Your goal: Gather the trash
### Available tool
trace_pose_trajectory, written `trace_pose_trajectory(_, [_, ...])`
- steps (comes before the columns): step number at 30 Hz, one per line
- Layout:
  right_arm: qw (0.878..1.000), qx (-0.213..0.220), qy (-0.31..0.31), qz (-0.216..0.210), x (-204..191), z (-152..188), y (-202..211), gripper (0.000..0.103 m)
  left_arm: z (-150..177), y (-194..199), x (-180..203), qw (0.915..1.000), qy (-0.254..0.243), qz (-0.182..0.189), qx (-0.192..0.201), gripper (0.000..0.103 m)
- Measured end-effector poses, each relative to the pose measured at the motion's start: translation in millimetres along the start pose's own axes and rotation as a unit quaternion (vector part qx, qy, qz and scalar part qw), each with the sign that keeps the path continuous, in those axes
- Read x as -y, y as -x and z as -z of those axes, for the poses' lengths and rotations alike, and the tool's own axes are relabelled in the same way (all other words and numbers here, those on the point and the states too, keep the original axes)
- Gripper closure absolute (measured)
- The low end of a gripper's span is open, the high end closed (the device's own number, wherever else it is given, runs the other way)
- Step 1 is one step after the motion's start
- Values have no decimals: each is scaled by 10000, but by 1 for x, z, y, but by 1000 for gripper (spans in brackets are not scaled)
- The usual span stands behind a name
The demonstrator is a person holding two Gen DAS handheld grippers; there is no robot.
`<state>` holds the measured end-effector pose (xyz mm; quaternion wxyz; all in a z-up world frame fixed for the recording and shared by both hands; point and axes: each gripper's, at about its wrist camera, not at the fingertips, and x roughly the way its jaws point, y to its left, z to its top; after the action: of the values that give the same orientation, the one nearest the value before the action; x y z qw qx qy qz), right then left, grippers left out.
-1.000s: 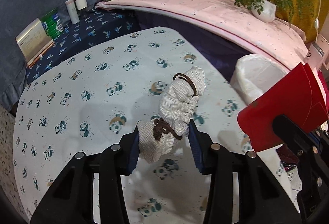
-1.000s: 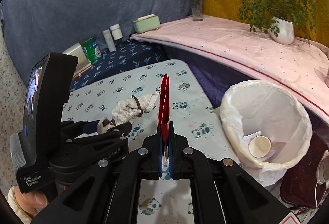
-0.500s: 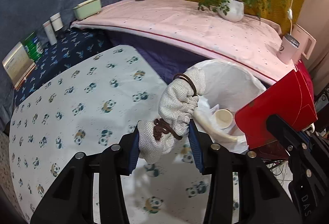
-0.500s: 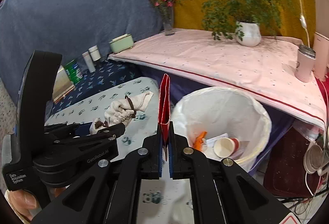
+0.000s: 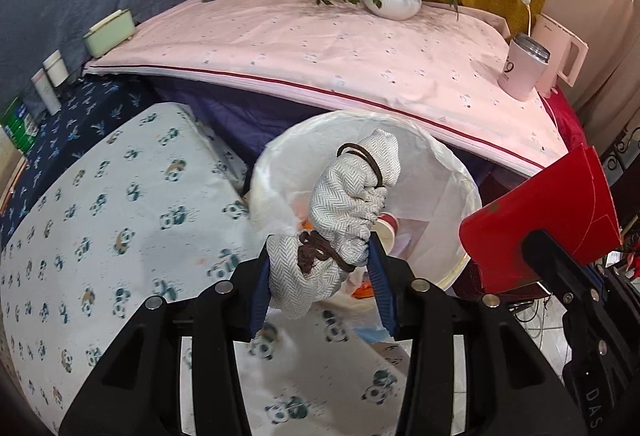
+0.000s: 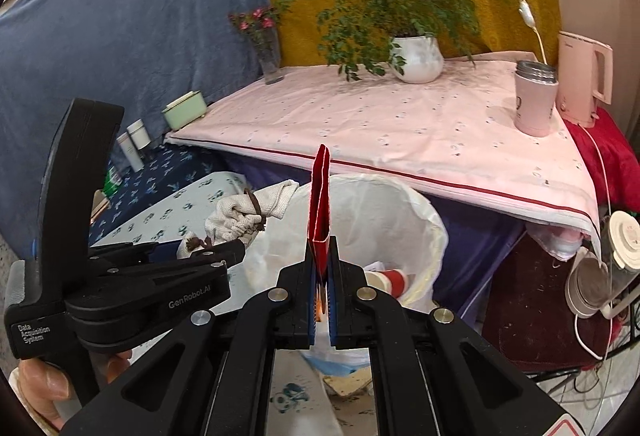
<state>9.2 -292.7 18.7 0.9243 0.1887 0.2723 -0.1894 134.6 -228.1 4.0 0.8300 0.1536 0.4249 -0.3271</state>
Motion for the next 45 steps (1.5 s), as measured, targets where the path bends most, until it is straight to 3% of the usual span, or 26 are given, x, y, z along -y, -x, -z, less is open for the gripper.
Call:
trace_pose_trajectory(7, [9997, -82, -168, 129, 26, -1, -15, 98, -13, -27, 13, 10000, -9, 28, -21, 50])
trace_pose_trajectory(11, [9997, -121, -159, 127, 31, -4, -25, 98, -19, -30, 9, 9999, 130, -10, 81, 35])
trace_pose_trajectory(19, [9997, -216, -142, 44, 27, -7, -43, 98, -20, -29, -7, 9991, 307, -210, 179, 33])
trace_pose_trajectory(22, [9996, -259, -93, 16, 23, -8, -49, 98, -18, -25, -14, 9986, 374, -284, 254, 27])
trace_pose_trajectory(29, [9992, -379, 82, -27, 5, -9, -65, 97, -12, -16, -29, 9968, 466, -525, 376, 27])
trace_pose_trajectory(34, [9990, -375, 226, 11, -8, -12, -72, 85, -7, -11, -45, 9945, 613, -717, 463, 18])
trace_pose_trajectory(36, [9991, -338, 247, 33, -12, -12, -71, 73, -5, -8, -51, 9933, 663, -796, 505, 17])
trace_pose_trajectory(45, [9990, -277, 346, 56, -25, -14, -63, 67, 6, 4, -70, 9904, 920, -884, 531, 16])
